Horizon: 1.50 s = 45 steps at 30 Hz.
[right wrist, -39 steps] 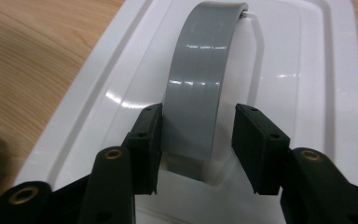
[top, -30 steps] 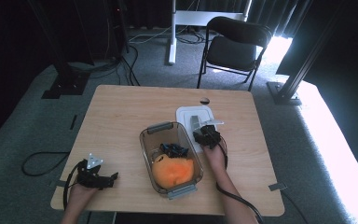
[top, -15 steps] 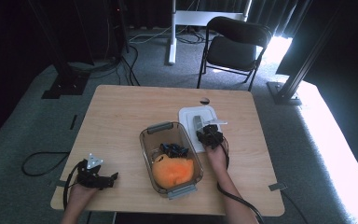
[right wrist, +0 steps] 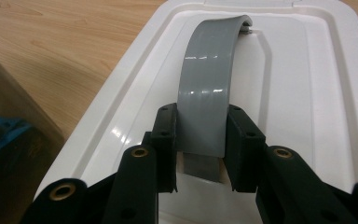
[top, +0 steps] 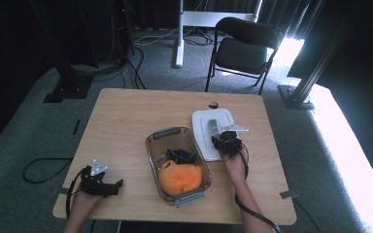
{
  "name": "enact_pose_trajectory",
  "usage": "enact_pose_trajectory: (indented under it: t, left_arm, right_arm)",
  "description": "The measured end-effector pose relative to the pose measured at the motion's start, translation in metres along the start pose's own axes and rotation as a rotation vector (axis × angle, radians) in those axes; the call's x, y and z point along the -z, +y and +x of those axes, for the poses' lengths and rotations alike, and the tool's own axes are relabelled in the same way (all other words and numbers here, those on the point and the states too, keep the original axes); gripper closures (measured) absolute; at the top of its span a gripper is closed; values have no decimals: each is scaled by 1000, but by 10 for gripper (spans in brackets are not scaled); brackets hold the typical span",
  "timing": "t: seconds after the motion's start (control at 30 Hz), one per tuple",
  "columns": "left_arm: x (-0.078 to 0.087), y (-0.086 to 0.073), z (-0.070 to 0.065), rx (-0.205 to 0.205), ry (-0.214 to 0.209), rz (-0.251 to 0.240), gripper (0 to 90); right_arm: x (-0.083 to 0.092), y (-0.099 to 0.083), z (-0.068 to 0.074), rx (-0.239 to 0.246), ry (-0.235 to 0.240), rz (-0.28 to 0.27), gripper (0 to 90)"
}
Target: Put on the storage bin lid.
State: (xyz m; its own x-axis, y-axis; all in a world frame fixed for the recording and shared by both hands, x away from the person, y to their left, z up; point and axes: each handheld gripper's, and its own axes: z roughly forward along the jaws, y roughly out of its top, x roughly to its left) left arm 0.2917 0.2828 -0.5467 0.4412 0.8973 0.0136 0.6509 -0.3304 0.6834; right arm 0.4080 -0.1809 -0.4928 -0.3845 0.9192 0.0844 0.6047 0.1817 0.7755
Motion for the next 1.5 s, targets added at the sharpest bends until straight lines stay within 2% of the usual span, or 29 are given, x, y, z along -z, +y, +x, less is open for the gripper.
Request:
enact_pose_trajectory:
  t: [0.1, 0.37, 0.53, 0.77, 0.9, 1.17, 1.37, 1.43, 1.5]
  left_arm:
    - [0, 0, 0, 0, 0, 0, 1]
    - [0, 0, 0, 0, 0, 0, 1]
    - [0, 0, 0, 1, 1, 0, 1]
    - [0, 0, 0, 0, 2, -1, 1]
    - [0, 0, 0, 0, 2, -1, 1]
    - [0, 0, 0, 2, 0, 1, 1]
    - [0, 0, 0, 1, 0, 1, 1]
    - [0, 0, 0, 1, 0, 1, 1]
    - [0, 0, 0, 1, 0, 1, 1]
  right_arm:
    - [10, 0, -1, 7, -18, -5, 682]
    - [39, 7, -4, -12, -19, -37, 682]
    - [57, 13, -3, -13, -20, -45, 682]
    - [83, 19, 5, -12, -16, -89, 683]
    - [98, 23, 13, 4, -6, -125, 683]
    - [124, 25, 37, 31, 71, -176, 683]
    - [133, 19, 60, 50, 129, -184, 683]
    - [133, 16, 69, 79, 136, -171, 683]
    - [133, 13, 76, 78, 165, -162, 683]
